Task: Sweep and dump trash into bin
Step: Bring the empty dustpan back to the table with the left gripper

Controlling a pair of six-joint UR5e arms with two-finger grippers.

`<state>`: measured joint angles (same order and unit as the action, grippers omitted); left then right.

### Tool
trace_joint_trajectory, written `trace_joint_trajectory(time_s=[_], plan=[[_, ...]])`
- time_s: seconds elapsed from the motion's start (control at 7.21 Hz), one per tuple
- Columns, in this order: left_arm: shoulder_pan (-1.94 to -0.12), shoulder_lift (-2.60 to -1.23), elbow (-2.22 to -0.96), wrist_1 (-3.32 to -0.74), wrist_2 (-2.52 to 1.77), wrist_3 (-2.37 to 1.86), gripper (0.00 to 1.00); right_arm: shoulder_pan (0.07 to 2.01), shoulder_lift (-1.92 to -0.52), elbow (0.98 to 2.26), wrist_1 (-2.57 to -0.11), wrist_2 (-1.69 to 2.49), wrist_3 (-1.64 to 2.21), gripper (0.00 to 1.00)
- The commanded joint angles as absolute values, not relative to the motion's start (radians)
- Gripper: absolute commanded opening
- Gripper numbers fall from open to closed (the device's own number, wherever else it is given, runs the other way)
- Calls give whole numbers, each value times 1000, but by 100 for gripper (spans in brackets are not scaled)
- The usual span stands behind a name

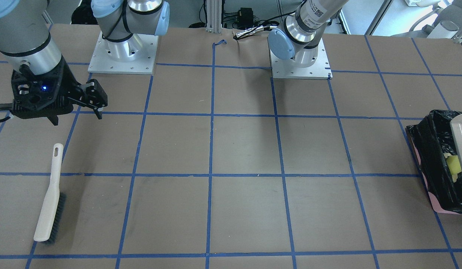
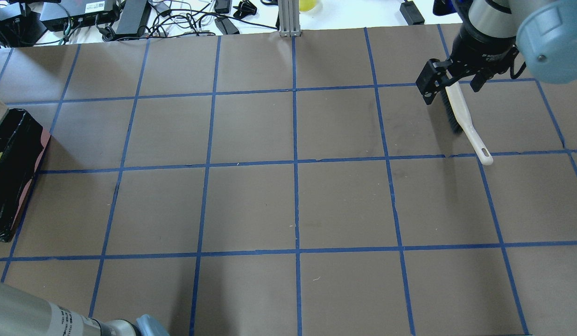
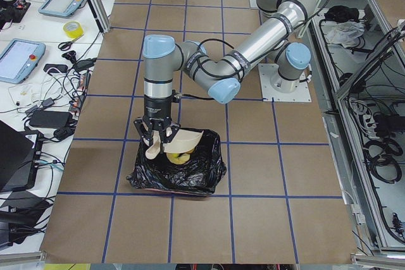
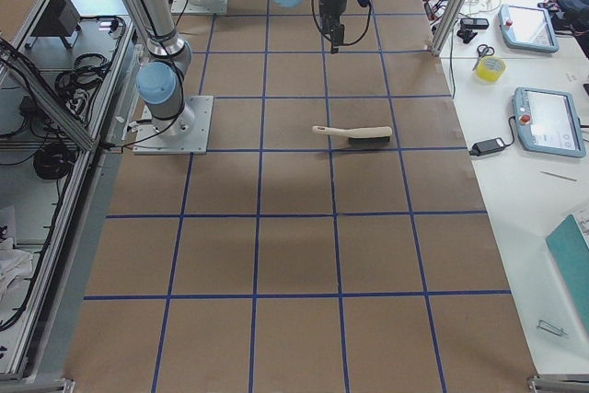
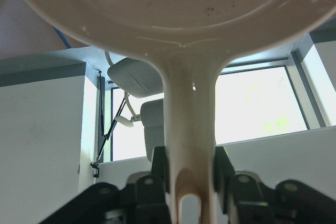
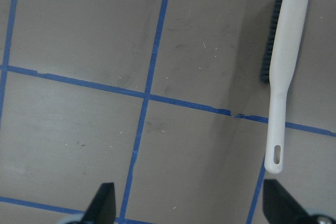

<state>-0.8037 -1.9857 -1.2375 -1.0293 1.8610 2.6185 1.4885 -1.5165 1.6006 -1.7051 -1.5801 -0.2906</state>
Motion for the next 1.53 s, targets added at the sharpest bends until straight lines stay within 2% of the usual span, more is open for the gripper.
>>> trace_joint_trajectory(time_s=[0.0,0.56,1.25,1.39], plan=[[-816,-2000,-1131,-1272,1667,2533,0,1493,-1522,1601,-1698,-1526,-221,100],[-1047,-2029,-1140,-1416,1605,2223,0,1580,-1562,1650,-1697,-1537,-195,100],[-1285,-2190,-1183,-1402,1598,1845,0,1578,-1565,1655,-1713,-1660,-195,100],[-1334,-2219,-1195,-1332,1604,1827,0,1578,-1562,1655,-1712,-1664,-195,100]])
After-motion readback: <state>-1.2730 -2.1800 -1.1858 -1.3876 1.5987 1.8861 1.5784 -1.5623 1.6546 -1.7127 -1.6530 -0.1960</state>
